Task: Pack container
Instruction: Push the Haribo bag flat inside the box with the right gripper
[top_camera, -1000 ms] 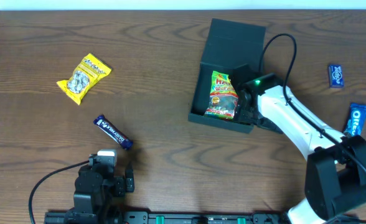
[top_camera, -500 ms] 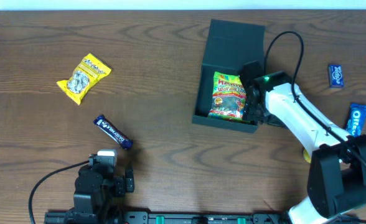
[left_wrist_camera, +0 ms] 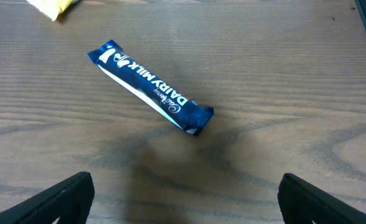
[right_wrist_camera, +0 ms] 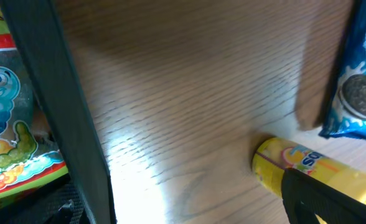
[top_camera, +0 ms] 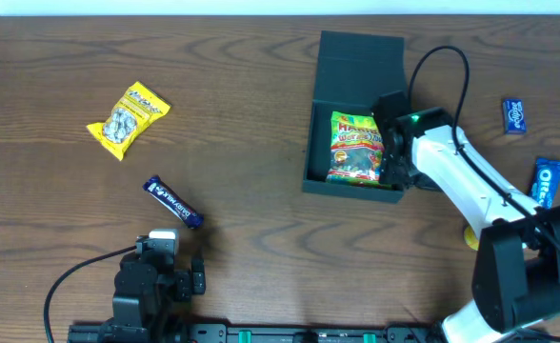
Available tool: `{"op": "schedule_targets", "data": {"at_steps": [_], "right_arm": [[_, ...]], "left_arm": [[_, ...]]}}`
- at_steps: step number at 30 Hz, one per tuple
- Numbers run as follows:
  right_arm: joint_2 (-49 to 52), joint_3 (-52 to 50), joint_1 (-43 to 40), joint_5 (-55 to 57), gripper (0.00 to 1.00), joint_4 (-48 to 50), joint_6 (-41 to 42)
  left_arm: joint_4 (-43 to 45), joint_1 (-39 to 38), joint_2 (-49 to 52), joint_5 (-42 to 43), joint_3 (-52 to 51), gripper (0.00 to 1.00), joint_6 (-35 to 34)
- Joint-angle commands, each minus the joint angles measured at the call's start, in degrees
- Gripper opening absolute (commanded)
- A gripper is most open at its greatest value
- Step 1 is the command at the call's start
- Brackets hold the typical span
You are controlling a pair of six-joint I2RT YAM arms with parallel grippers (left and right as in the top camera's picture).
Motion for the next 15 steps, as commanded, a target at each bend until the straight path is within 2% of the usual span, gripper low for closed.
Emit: {"op": "schedule_targets", "data": {"at_steps": [1,10,15], "right_arm": [[0.04,-0.37,-0.90,4.35,0.99,-0.04,-1.31],[-0.48,-0.35,-0.24,4.68,0.99,-0.28,-1.68],[-5.84,-0.35,1.68,3.58,0.99,-0.42,-1.66]], "left_arm": [[-1.38,0.35,-0.35,-0.61,-2.12,0.95,0.39],[-1.38,0.35,-0.35,-0.61,-2.12,0.95,0.39],[-1.38,0.35,-0.35,-0.61,-2.12,0.96,0.39]]}}
